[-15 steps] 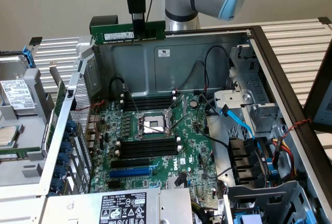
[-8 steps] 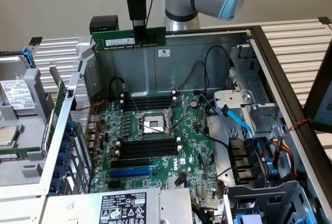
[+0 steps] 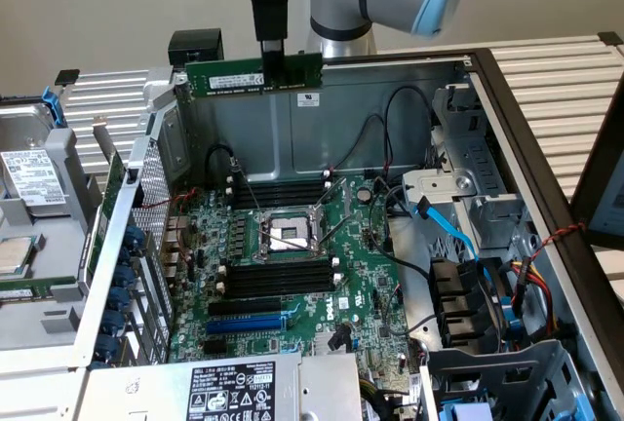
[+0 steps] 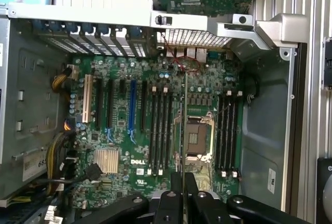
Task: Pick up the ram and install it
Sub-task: 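Pick up the ram and move it above insertion slot, then insert the ram into the slot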
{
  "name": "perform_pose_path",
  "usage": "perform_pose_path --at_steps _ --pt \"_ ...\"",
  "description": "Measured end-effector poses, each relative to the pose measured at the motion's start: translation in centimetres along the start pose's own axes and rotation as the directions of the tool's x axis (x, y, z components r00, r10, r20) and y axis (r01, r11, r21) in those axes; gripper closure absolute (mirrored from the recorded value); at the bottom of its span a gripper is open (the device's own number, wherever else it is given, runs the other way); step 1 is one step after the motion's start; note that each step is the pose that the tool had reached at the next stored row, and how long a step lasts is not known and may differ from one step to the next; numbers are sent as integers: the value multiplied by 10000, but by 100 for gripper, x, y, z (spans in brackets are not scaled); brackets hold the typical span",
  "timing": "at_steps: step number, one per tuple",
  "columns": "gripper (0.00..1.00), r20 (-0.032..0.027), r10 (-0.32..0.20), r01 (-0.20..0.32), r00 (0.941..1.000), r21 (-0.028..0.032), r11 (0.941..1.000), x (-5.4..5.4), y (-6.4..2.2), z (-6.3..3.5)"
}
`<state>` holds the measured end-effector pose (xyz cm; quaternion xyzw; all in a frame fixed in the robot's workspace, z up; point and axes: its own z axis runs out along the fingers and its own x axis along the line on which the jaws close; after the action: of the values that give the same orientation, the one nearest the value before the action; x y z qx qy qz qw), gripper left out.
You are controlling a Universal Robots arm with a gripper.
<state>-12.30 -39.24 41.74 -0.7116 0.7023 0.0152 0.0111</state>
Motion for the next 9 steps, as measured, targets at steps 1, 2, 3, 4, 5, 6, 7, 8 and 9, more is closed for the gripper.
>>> perform_pose_path --at_steps 1,2,3,4,5,6,7,8,9 --pt "86 6 0 0 10000 -8 10000 0 -19 5" --pt "86 14 0 0 10000 -11 10000 1 -42 11" --pt "86 24 0 0 10000 -19 10000 1 -69 17" --pt "86 34 2 -2 10000 -25 10000 2 -96 22" --pt "86 40 1 -1 10000 -28 10000 3 -122 29" --pt "86 44 1 -1 10000 -31 10000 3 -145 35" --pt "86 47 0 0 10000 -33 10000 4 -165 43" --pt "86 48 1 -1 10000 -35 10000 4 -180 52" --pt "86 49 2 -2 10000 -35 10000 5 -190 60"
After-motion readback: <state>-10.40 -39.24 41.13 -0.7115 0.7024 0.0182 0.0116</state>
